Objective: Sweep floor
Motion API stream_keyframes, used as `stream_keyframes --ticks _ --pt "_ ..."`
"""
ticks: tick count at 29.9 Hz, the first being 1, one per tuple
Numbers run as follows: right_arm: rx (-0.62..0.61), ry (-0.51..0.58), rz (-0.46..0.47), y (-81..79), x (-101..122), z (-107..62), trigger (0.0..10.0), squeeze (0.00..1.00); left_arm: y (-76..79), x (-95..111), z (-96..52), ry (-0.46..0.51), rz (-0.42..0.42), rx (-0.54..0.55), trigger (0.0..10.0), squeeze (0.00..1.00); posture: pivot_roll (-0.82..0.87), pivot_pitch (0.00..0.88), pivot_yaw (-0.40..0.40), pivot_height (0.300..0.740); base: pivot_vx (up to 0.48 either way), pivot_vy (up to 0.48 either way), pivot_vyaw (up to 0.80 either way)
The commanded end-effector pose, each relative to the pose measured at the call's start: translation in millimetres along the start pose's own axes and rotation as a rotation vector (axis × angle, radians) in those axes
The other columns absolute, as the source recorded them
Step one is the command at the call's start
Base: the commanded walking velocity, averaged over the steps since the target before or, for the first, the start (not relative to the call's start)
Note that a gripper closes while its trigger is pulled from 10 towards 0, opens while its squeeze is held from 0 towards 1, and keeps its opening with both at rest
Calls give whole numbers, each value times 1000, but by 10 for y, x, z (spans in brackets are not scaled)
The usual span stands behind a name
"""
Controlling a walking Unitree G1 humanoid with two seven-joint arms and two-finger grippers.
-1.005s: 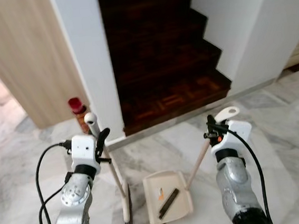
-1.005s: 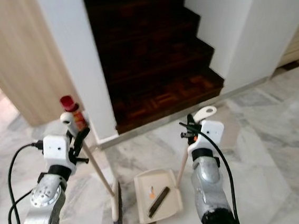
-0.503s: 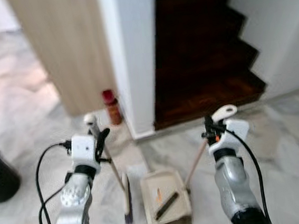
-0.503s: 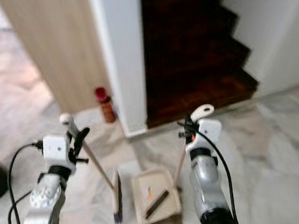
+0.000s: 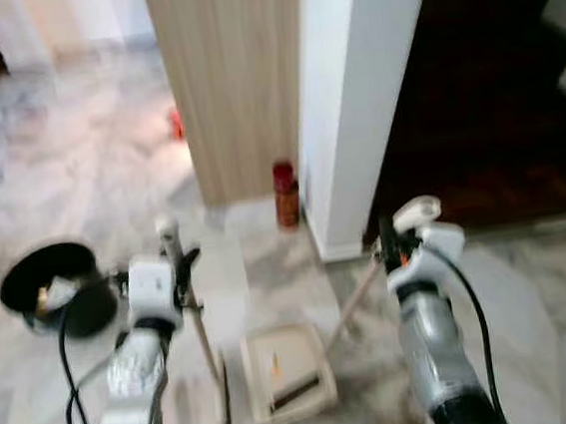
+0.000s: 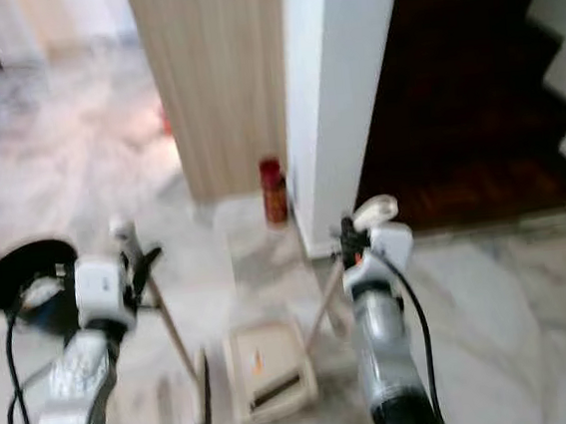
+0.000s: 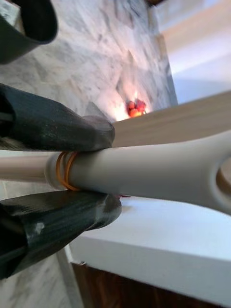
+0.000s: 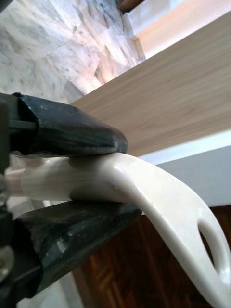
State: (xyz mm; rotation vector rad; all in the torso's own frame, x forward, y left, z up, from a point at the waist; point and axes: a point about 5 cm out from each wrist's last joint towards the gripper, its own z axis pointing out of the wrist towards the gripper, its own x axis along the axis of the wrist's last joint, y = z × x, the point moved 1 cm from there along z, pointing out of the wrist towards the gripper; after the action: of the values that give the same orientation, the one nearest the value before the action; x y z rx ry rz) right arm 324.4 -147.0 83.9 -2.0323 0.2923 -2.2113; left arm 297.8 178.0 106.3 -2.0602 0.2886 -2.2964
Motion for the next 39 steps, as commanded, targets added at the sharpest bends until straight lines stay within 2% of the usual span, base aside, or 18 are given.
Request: stream_keyframes --ticks 1,14,18,39 --pt "-22 42 3 74 89 13 10000 0 50 113 46 50 -2 -17 10000 0 49 30 -7 740 0 356 0" --pt "-13 40 1 65 89 15 10000 0 53 115 51 50 -1 -13 10000 0 51 31 -10 740 0 356 0" --pt "-5 42 -4 63 93 17 10000 0 56 114 51 50 -2 -12 10000 0 50 33 -11 740 0 356 606" --pt "-19 38 24 60 84 20 10000 0 43 101 41 44 3 -14 10000 0 53 37 -9 740 0 356 0"
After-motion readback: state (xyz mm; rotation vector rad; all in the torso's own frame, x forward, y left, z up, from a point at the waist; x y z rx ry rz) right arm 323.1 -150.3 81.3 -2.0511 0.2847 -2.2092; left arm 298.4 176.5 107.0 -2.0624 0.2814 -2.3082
